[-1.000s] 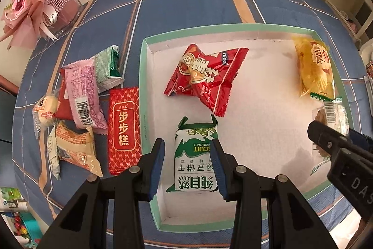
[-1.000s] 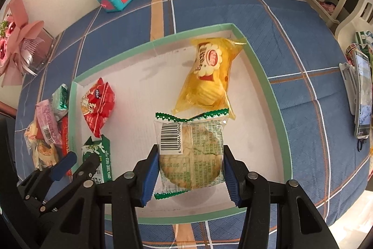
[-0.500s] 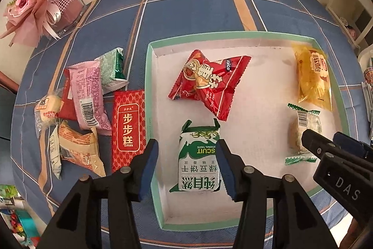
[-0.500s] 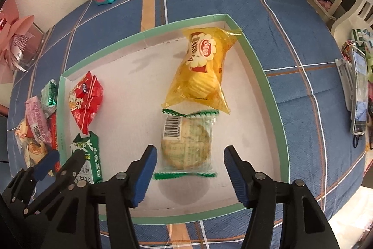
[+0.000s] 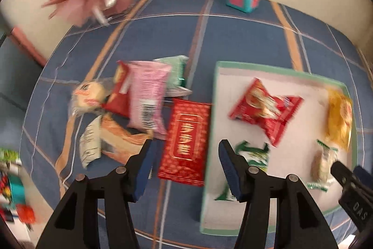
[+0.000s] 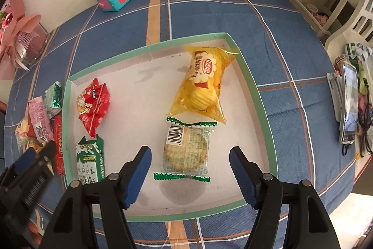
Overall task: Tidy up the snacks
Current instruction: 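Lift both tools away from the tray toward the remaining snacks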
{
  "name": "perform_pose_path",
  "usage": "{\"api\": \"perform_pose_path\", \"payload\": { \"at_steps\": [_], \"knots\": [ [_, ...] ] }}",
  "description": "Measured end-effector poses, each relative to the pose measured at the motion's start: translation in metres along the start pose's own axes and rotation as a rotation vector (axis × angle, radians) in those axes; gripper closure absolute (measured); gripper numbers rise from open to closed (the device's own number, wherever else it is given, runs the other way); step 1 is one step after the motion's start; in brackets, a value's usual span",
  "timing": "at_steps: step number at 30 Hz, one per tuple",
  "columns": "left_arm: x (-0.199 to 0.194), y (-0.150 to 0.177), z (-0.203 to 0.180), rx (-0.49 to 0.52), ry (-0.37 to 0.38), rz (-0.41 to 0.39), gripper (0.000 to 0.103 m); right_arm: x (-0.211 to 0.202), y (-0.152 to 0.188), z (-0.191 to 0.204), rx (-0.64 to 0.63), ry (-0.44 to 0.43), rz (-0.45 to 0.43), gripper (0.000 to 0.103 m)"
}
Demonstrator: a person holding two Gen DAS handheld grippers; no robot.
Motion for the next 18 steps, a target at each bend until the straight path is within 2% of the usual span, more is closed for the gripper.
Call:
{"api": "perform_pose_path", "payload": {
  "at_steps": [6,15,16,17,18],
  "knots": [
    [0.0,0.006,0.012,-0.058,0.016,0.021,0.045,-0.001,0.003,0.011,-0.035,0.004,-0.01,0.03],
    [0.002,0.007,0.009,-0.051,0.012,0.022,0.044,-0.001,0.005,0.01,-0.032,0.015,-0.009,0.03],
    [0.001,0.008,0.009,-0.052,0.014,0.024,0.039,-0.001,0.005,0.009,-0.032,0.016,-0.009,0.03],
    [0.001,0.008,0.009,-0.053,0.015,0.024,0.029,-0.001,0.005,0.009,-0.033,0.018,-0.01,0.03],
    [0.001,0.008,0.009,-0.055,0.017,0.022,0.026,-0.001,0.005,0.009,-0.036,0.022,-0.012,0.028]
  ]
}}
Point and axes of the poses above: each gripper's, at about its wrist camera, not at the fingertips, and x roughly the way its jaws point, z to its left, y to its underside, the point moved 10 cm from there along x, roughly the way its jaws point, and after that the axes turned 15 degrees about z, right-handed, at the moved point
